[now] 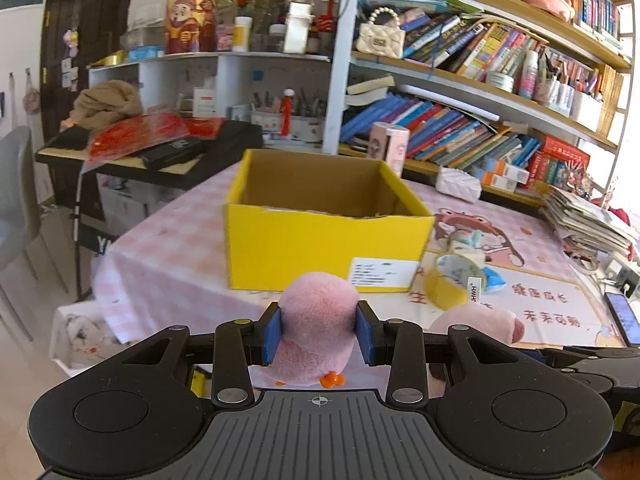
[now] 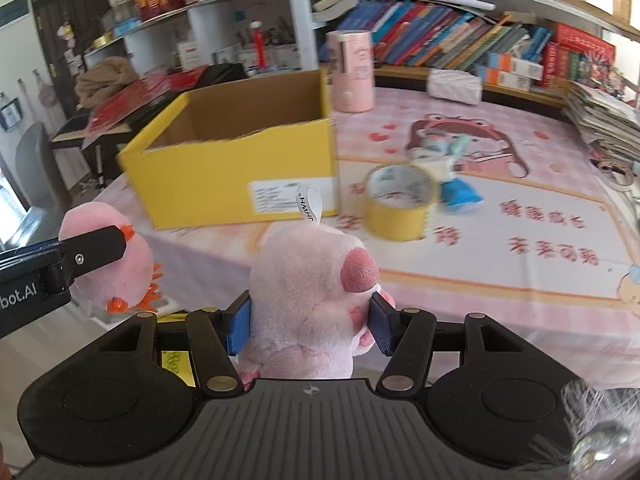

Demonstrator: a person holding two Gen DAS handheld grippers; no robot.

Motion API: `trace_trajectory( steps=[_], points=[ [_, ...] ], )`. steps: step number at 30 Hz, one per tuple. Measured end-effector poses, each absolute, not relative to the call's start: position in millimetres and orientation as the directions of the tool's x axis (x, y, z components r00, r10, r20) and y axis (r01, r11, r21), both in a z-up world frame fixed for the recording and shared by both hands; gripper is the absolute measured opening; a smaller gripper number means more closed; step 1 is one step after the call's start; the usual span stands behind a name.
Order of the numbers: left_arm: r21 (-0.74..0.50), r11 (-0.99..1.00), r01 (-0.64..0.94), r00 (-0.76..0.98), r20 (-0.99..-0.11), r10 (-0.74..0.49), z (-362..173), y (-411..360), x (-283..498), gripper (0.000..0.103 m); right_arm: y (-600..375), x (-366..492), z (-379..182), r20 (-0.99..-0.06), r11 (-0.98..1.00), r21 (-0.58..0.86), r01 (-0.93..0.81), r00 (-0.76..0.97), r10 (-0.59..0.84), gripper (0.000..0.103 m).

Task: Organize objects
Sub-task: 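Lift both plush toys and carry them toward the yellow box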

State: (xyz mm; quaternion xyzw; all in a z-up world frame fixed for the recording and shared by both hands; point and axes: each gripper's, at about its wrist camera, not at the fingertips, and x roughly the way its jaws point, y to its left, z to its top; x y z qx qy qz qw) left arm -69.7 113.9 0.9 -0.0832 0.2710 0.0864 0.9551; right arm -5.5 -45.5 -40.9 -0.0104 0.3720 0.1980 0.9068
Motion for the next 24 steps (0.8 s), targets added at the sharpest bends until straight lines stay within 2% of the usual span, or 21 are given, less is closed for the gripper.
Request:
trace_trajectory(
  steps=[11,24],
  points=[
    [-0.130,0.966,-0.223,0.867,-0.480,0.135,12.0,137.2,-91.1,0.037,-17.9,-26.7,-27.2,-0.651,0.906,0.110,-0.409,0.659,0.377,0.056],
    [-0.139,0.971,-0.196,0.880,-0.461,0.112,14.5,137.2,-91.9,0.037,-19.1,-28.1,-20.7,-0.638,0.913,0.097,-0.397,0.679,0.363,0.056]
  ],
)
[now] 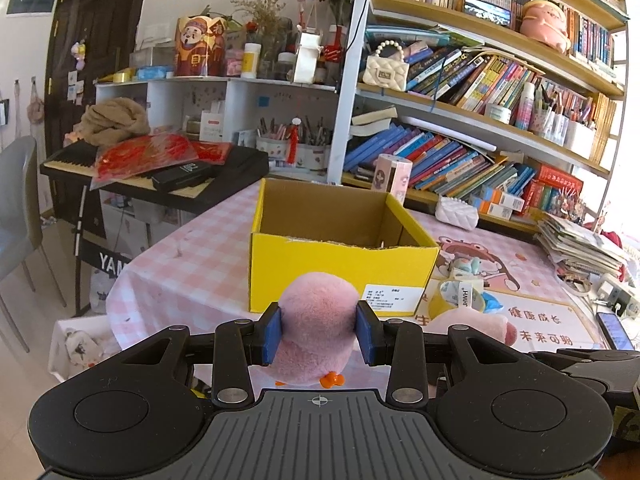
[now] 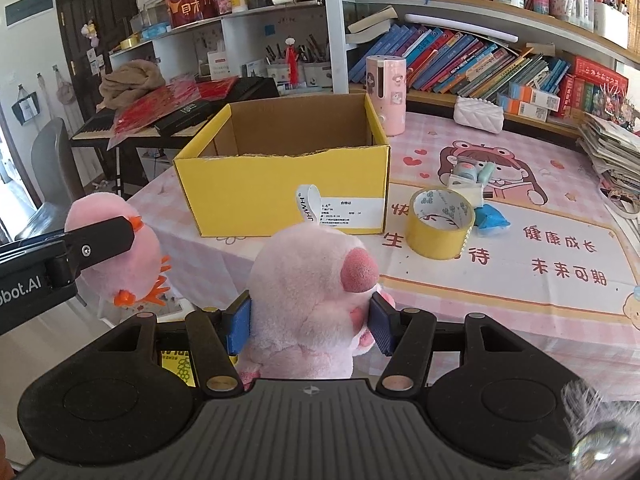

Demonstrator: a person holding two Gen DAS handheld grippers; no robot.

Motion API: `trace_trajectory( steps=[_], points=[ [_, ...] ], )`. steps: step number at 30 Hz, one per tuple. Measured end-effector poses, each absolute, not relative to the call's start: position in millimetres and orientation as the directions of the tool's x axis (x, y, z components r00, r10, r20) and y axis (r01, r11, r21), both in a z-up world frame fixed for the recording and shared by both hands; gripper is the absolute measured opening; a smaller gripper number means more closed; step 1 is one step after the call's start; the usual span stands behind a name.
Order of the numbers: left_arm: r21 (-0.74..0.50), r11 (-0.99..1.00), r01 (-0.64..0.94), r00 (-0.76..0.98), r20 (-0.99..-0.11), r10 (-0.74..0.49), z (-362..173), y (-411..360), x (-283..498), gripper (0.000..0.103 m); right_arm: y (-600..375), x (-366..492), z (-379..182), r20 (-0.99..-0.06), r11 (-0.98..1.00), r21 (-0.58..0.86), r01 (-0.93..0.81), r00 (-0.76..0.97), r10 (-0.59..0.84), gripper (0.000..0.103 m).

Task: Organize objects
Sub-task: 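Lift both plush toys and carry them toward the yellow box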

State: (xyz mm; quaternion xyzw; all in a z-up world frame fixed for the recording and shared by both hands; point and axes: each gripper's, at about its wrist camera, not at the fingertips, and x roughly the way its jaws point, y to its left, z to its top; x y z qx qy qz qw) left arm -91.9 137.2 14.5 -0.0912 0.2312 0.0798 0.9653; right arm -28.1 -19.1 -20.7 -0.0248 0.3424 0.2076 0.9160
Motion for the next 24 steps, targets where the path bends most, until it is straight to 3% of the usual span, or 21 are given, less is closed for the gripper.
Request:
trace_trajectory(
  steps=[24],
  points=[
    [-0.148,0.972,-0.183,0.885,-0.456,0.097,16.5,145.5,-75.6,0.037,-5.8,-15.3,-18.8,-0.642,0.915,0.080,-0.395,0.682,0.350,0.056]
  ],
)
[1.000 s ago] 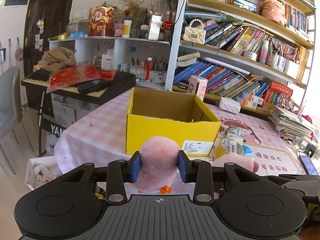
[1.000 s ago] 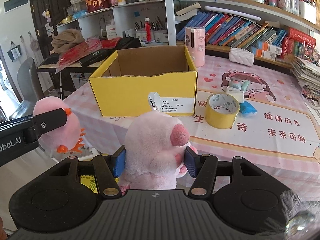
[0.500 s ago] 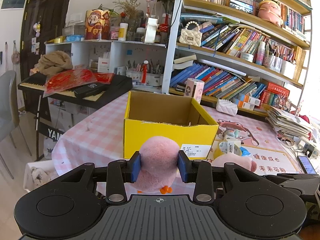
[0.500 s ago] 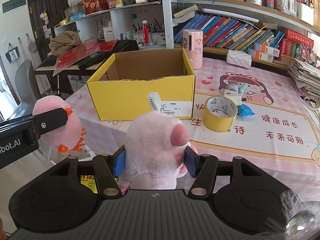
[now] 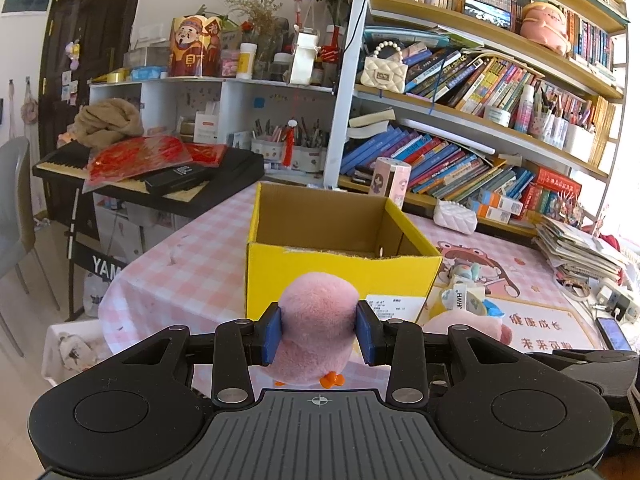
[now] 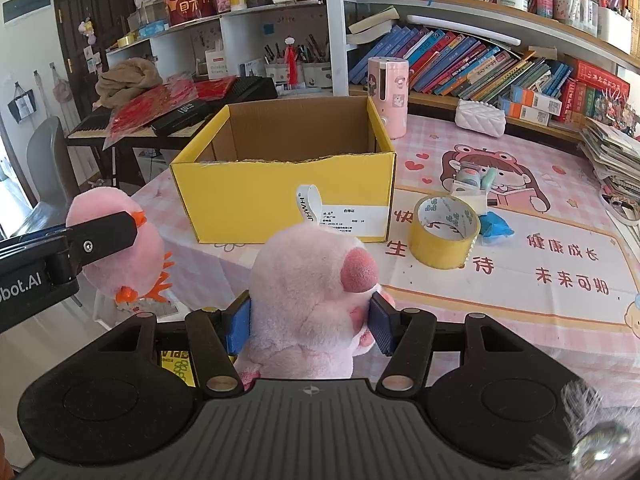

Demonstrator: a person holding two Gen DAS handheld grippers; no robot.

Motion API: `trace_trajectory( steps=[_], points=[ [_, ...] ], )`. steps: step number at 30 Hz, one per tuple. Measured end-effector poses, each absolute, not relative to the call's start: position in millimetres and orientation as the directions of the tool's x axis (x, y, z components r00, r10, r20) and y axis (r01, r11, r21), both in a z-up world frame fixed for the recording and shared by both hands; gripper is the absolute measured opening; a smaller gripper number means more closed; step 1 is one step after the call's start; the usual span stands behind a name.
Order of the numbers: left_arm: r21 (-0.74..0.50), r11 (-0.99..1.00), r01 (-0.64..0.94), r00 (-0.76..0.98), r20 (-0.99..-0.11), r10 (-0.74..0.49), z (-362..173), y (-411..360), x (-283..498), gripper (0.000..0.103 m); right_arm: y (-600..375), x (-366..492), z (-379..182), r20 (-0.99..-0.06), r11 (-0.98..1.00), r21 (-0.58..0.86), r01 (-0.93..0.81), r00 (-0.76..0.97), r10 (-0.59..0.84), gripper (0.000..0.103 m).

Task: Organize objects
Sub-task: 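Lift both plush toys and carry them toward the yellow box, then lower both plush toys into the yellow box and open both tools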

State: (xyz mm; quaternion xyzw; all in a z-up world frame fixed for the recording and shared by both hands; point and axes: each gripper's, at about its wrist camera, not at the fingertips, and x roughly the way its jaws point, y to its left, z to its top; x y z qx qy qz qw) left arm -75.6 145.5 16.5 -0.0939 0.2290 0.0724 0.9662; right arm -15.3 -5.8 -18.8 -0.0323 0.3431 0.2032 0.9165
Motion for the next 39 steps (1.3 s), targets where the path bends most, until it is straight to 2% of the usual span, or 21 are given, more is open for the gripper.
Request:
trace_trajectory(
  steps=[8,17,23,30,39],
  points=[
    [-0.115,0.976,-0.187,0.905,-0.406,0.126,24.3,144.8,-46.5,0.037,-8.4,8.8,-5.6,-0.576,0.916,0.059,-0.396,0.737,0.355,0.056],
    [-0.081,0.975,-0.208,0.919,-0.357,0.166,39.7,148.7,22.2,0.037,-2.6,83.3,25.9,-0.470,0.910,0.055,-0.411,0.793,0.387,0.056],
    [-0.067,0.971,-0.229,0.911,-0.367,0.189,38.9,145.1,71.6,0.037,1.6,143.0,41.8,-0.407,0.895,0.043,-0.443,0.811,0.421,0.056],
    [-0.058,0.961,-0.269,0.872,-0.437,0.218,25.1,143.8,118.1,0.037,13.9,204.2,31.5,-0.447,0.856,0.020,-0.516,0.762,0.470,0.056],
    [-0.052,0.944,-0.324,0.800,-0.548,0.245,-0.4,149.7,154.4,0.037,39.6,257.7,2.2,-0.559,0.787,0.000,-0.617,0.653,0.511,0.056]
  ],
)
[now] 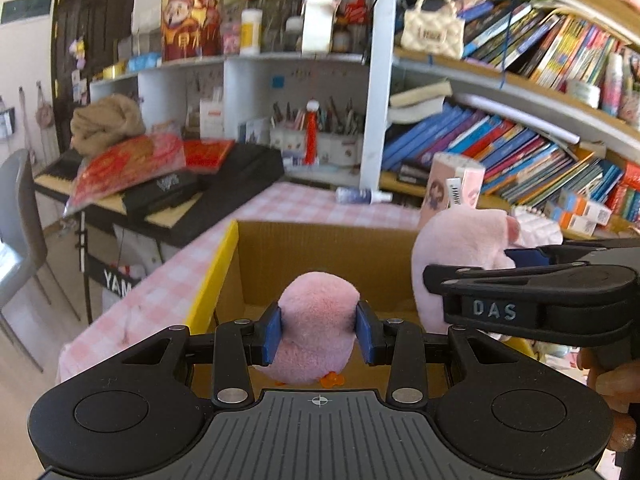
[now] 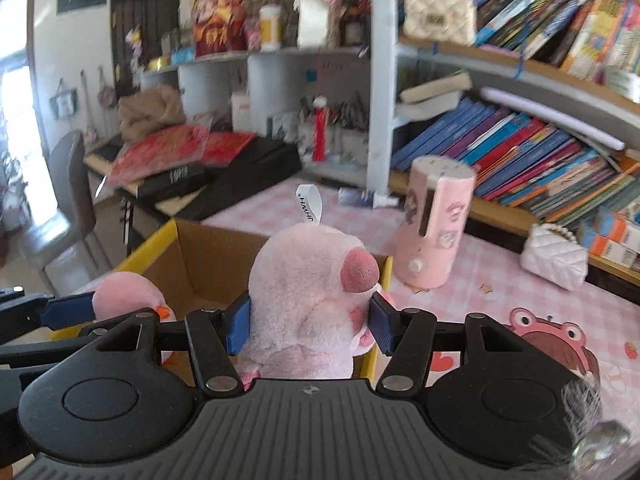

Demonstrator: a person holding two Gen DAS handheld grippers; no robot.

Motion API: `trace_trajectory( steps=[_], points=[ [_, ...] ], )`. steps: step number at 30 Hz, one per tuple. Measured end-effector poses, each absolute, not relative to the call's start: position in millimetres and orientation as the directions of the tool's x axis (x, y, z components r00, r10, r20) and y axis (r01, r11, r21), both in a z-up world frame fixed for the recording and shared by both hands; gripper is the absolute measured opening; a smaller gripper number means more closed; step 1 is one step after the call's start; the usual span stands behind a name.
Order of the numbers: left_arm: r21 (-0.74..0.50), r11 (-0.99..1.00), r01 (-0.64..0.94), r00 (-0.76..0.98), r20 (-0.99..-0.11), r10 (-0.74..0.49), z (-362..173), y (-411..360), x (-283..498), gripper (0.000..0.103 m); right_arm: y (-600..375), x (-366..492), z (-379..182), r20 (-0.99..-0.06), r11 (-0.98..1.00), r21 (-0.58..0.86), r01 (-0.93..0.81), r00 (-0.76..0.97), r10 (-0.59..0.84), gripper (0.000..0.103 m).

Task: Organize objects
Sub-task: 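Lower both plush toys into the yellow box and open both tools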

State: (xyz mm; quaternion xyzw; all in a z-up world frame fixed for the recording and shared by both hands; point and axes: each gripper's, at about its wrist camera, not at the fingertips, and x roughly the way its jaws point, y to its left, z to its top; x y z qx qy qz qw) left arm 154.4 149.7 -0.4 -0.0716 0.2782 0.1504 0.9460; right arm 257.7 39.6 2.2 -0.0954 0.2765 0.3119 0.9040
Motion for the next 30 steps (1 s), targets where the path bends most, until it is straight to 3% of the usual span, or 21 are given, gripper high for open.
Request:
trace_trajectory(
  steps=[19,30],
  points=[
    [0.000,0.912,-0.410,0.645,-0.707,0.290,-37.4,156.0,178.1,0.037,91.0,286.8,-46.3,-0.772,0.576,-0.145,-0.804,0.456,0.443,0.057],
    [0.001,0.908,-0.419,0.664,-0.682,0.307,-34.6,153.1,169.8,0.039,94.9,283.1,-49.0,-0.789,0.560,-0.177,-0.809,0.457,0.411,0.060]
  ],
)
